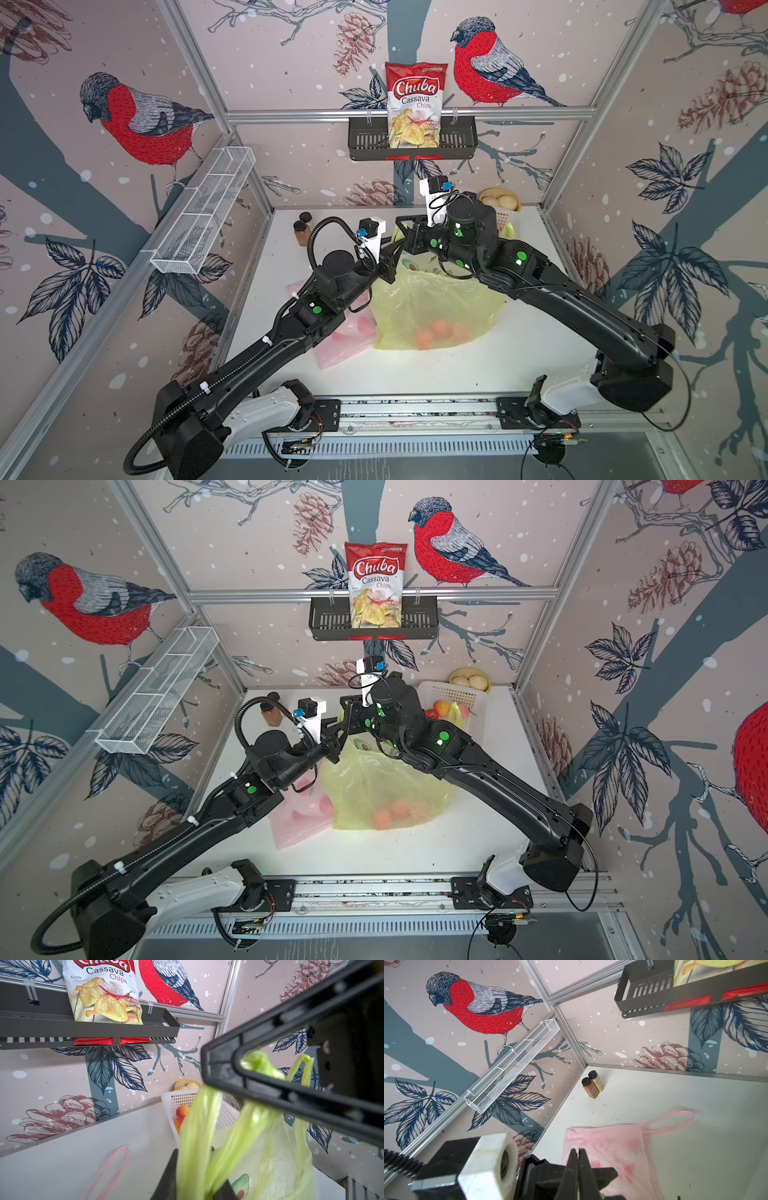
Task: Place the peach into a plastic bag & tie a knot
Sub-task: Adjust the plastic bag at the center of the board, then cross the plastic bag at the center of the board.
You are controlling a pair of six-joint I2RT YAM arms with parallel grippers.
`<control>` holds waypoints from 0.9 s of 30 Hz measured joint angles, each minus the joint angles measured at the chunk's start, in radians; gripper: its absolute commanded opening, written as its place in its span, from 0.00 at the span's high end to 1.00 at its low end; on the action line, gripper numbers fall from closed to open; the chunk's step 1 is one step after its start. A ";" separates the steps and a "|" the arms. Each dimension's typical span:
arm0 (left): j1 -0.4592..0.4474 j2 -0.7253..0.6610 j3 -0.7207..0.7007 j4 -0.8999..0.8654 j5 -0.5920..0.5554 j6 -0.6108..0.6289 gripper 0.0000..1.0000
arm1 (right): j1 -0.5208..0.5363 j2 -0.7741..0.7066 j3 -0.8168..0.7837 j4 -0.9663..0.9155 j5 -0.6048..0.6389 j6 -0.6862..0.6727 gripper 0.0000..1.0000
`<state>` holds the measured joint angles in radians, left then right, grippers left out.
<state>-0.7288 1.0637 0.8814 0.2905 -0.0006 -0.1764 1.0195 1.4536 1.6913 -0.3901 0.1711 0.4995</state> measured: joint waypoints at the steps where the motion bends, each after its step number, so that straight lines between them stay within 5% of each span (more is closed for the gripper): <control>1: 0.000 0.000 -0.003 0.005 -0.002 0.000 0.88 | -0.002 -0.008 -0.006 0.002 0.005 0.000 1.00; 5: -0.001 -0.003 -0.014 0.013 -0.002 0.000 1.00 | -0.011 -0.025 -0.024 0.008 0.012 0.004 1.00; 8: -0.001 -0.012 -0.026 0.018 -0.002 0.000 1.00 | -0.017 -0.031 -0.036 0.008 0.012 0.004 1.00; 13: 0.006 -0.016 -0.036 0.024 0.005 0.002 1.00 | -0.055 -0.068 -0.037 -0.035 0.047 -0.006 0.50; 19: 0.027 0.004 -0.034 -0.011 0.040 0.000 1.00 | -0.287 -0.239 -0.043 -0.139 0.165 -0.037 0.28; 27: 0.034 0.014 -0.028 -0.024 0.084 0.000 1.00 | -0.497 -0.256 -0.078 -0.284 0.077 -0.090 0.25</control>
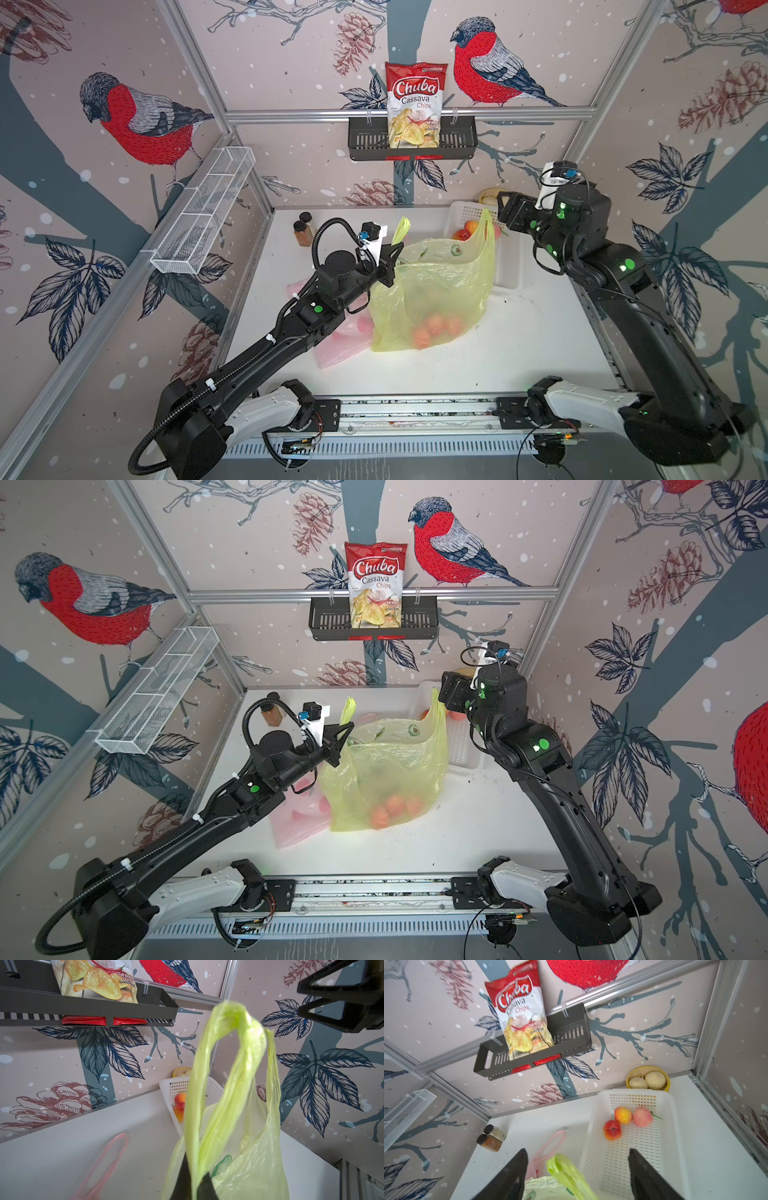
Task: Place the peach into a plastic bag & tie a knot
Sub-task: Cross the plastic bag at the center of the board.
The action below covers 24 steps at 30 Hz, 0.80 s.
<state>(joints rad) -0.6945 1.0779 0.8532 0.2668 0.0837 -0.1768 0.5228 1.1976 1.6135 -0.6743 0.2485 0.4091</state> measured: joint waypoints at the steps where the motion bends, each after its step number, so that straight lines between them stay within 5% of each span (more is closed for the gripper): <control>1: 0.001 0.000 0.000 -0.004 0.004 0.000 1.00 | 0.000 0.007 -0.004 -0.010 -0.029 -0.010 0.27; 14: 0.005 0.002 0.002 -0.033 0.029 -0.007 1.00 | -0.021 0.105 0.000 -0.011 -0.146 -0.043 0.36; 24: 0.010 0.005 0.005 -0.041 0.045 -0.007 1.00 | -0.024 0.058 -0.010 -0.002 -0.204 -0.043 0.22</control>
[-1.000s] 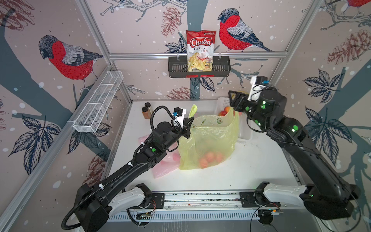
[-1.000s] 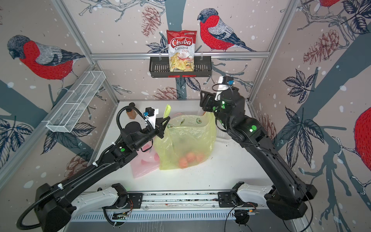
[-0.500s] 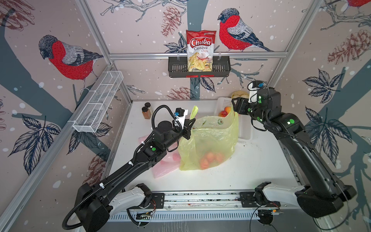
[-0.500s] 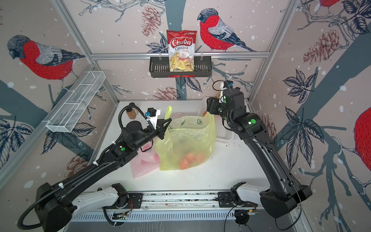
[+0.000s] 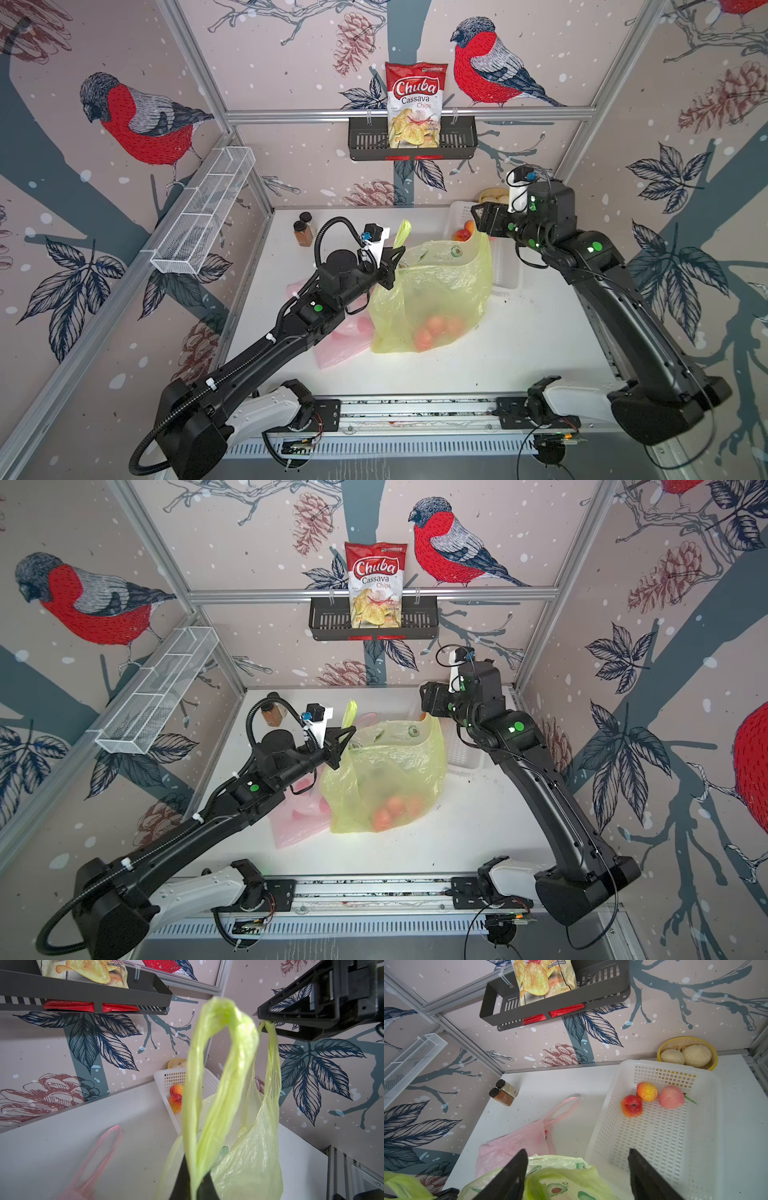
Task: Place the peach into a plastic bag & tie a knot
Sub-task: Cross the plastic bag at the center of the board.
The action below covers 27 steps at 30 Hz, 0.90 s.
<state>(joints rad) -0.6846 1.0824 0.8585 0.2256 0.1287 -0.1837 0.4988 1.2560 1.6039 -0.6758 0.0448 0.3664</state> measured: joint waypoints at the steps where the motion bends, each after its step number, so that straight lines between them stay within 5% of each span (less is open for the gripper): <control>1: 0.000 0.000 0.001 0.000 0.000 0.000 1.00 | 0.002 -0.013 0.000 0.000 -0.008 0.000 0.21; 8: 0.008 -0.004 0.004 -0.002 0.001 0.000 1.00 | 0.013 -0.034 0.006 0.015 -0.045 -0.001 0.20; 22: 0.011 -0.011 0.004 -0.007 0.003 0.000 1.00 | 0.010 0.032 -0.005 0.009 -0.006 -0.011 0.42; 27: 0.011 -0.011 0.005 -0.021 0.010 0.000 1.00 | -0.002 0.031 -0.012 0.016 0.000 -0.024 0.68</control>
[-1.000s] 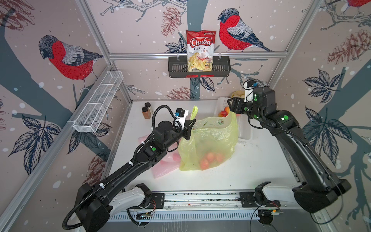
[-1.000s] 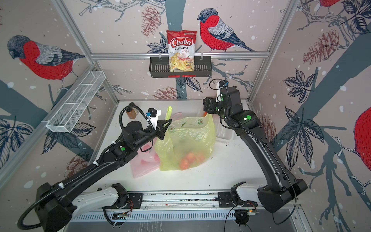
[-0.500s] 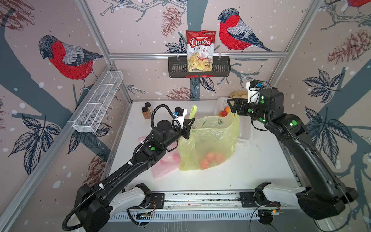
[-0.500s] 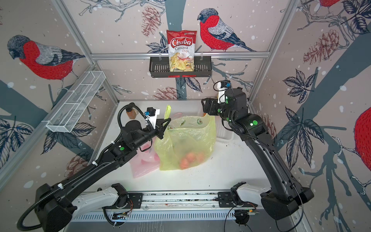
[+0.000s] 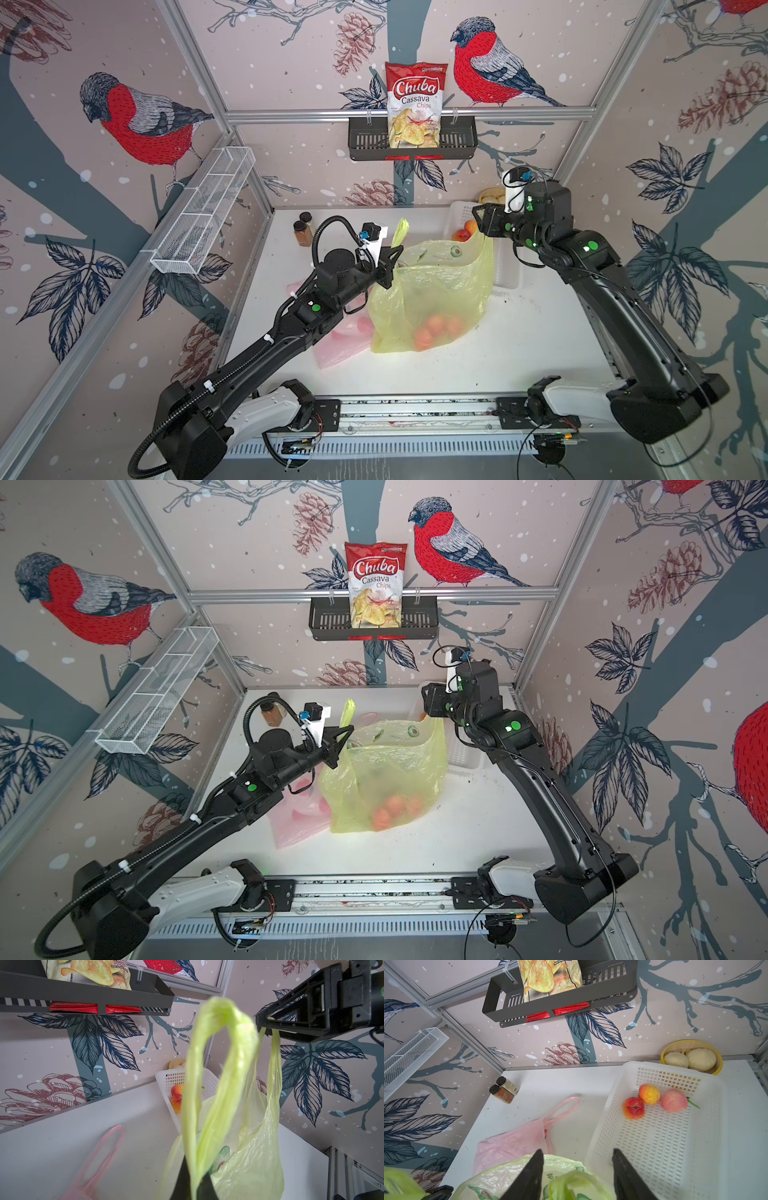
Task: Place the peach into a plastic bag & tie a knot
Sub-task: Cross the plastic bag at the center of the board.
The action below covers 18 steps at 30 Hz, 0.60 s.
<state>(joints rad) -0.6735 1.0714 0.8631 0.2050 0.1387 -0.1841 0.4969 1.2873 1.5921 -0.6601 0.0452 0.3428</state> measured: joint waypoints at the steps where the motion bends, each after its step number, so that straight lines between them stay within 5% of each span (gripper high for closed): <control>1: 0.000 0.000 0.000 -0.002 0.001 0.000 1.00 | -0.001 -0.001 -0.002 0.000 0.000 -0.002 0.74; 6: 0.000 0.014 0.018 -0.015 0.026 0.000 1.00 | -0.005 -0.032 -0.028 0.032 -0.033 -0.008 1.00; 12: 0.001 0.080 0.095 -0.081 0.080 0.007 1.00 | 0.064 -0.122 -0.155 0.175 -0.249 -0.009 1.00; 18: 0.001 0.152 0.121 -0.126 0.150 0.017 1.00 | 0.276 -0.084 -0.192 0.275 -0.349 0.001 1.00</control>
<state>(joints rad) -0.6727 1.2232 0.9836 0.0792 0.2882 -0.1673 0.7727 1.2034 1.3998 -0.3851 -0.3042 0.3435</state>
